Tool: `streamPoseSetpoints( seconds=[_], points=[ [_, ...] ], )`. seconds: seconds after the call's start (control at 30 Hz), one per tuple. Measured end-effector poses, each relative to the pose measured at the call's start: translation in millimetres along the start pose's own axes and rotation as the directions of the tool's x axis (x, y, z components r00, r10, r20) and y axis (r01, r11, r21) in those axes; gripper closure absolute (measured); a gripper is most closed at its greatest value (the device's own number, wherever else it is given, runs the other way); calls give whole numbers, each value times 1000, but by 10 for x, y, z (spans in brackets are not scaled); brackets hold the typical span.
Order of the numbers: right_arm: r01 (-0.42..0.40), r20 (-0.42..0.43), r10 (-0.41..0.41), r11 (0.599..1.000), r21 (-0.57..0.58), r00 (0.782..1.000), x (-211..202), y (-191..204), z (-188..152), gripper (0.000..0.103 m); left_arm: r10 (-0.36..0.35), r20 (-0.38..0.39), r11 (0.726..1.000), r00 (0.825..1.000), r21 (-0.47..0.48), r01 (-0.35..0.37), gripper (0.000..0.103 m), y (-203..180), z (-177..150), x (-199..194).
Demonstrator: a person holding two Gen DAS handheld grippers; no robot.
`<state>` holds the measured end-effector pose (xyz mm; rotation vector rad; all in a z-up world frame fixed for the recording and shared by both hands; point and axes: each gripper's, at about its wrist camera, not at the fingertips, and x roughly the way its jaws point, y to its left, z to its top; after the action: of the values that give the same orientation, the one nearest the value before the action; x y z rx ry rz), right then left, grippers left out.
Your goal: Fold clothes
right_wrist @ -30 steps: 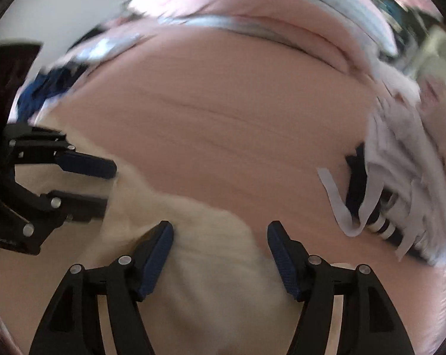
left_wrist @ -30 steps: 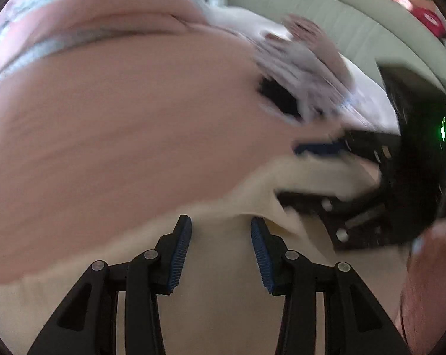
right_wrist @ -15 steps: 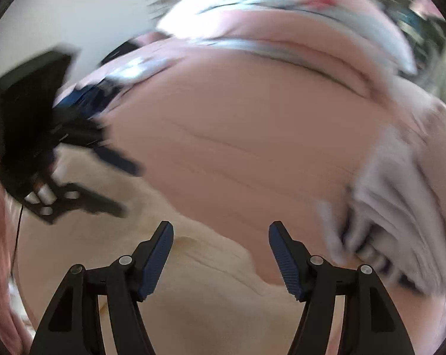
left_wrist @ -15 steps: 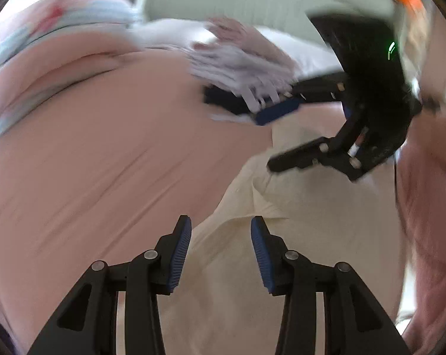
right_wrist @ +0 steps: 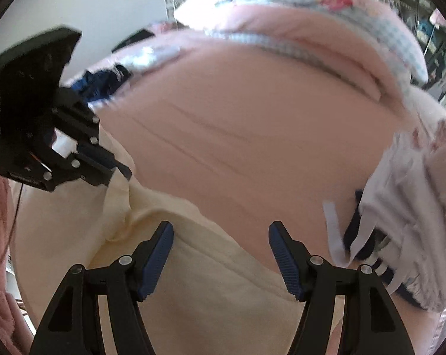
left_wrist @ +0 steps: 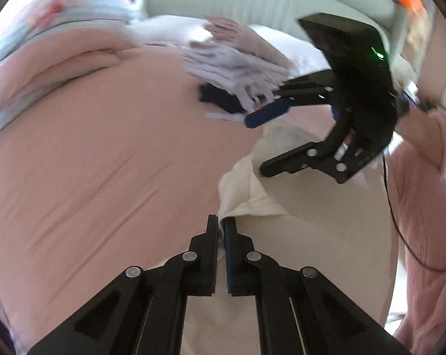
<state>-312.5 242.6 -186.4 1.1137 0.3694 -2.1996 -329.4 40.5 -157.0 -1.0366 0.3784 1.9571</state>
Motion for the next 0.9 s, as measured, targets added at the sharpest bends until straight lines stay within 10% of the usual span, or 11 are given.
streamPoseSetpoints(
  seconds=[0.33, 0.5, 0.63, 0.9],
  points=[
    [-6, -5, 5, 980, -200, 1000, 152, 601, 79, 36, 101, 81, 966, 992, -245, -78, 100, 60, -91, -170],
    [167, 25, -167, 942, -291, 986, 478, 804, 95, 41, 95, 11, 968, 995, -232, -90, 100, -77, -150, -19],
    [127, -1, -128, 984, -123, 992, 373, 561, 133, 83, 112, 16, 955, 994, -278, -103, 99, 41, 13, 176],
    [11, -19, -5, 937, 349, 1000, 366, -293, 45, 75, 283, -106, 853, 953, -427, -301, 95, 512, 182, 616]
  ],
)
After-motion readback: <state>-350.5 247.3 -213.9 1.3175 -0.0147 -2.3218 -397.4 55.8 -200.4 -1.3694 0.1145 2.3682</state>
